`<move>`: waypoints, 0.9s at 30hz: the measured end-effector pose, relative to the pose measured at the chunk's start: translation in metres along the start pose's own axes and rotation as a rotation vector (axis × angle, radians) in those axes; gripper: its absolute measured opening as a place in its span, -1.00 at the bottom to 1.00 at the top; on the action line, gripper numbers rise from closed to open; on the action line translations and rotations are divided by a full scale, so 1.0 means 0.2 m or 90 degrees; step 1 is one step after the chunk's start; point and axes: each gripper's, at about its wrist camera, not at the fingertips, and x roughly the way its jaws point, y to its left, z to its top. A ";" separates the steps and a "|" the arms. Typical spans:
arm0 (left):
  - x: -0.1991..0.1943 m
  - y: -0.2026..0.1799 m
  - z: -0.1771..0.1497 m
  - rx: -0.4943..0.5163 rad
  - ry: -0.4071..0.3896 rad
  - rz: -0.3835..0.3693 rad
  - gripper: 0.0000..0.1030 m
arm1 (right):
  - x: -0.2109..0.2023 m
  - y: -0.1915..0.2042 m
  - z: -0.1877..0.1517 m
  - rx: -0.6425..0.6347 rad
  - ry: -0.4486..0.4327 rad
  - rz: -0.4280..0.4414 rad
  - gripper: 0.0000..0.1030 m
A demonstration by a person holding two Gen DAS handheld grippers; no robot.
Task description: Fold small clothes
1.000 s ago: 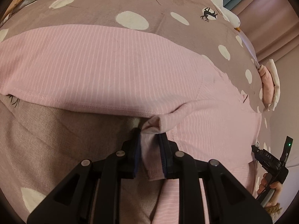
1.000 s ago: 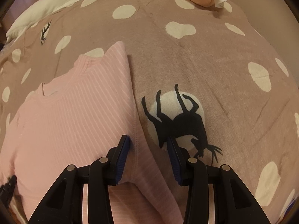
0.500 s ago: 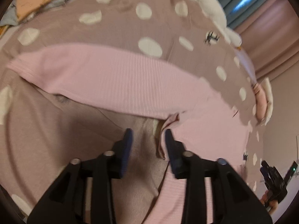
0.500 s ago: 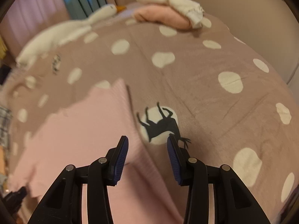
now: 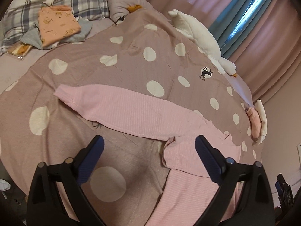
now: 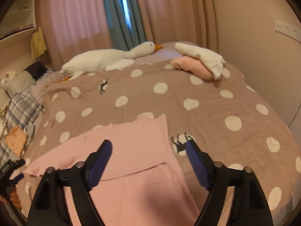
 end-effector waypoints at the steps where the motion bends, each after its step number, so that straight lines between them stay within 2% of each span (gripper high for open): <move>1: -0.01 0.00 0.00 0.000 -0.002 0.000 0.95 | -0.01 0.01 0.00 -0.003 -0.001 0.006 0.67; 5: -0.03 0.02 -0.01 0.000 -0.006 0.002 0.97 | -0.04 0.05 -0.03 -0.014 -0.005 0.028 0.70; 8: -0.03 0.03 -0.01 0.004 -0.005 0.011 0.97 | -0.07 0.08 -0.06 -0.021 -0.009 0.037 0.83; 13: -0.03 0.05 -0.01 -0.002 0.001 -0.001 0.97 | -0.08 0.11 -0.11 -0.039 -0.002 0.033 0.84; 20: -0.02 0.11 0.01 -0.014 -0.004 0.007 0.97 | -0.07 0.14 -0.16 -0.047 0.020 0.038 0.84; 22: 0.00 0.16 0.04 -0.025 -0.011 0.016 0.97 | -0.07 0.14 -0.16 -0.054 0.018 0.029 0.85; 27: 0.06 0.36 0.08 -0.101 -0.011 0.081 0.97 | -0.10 0.12 -0.16 -0.048 0.013 0.011 0.90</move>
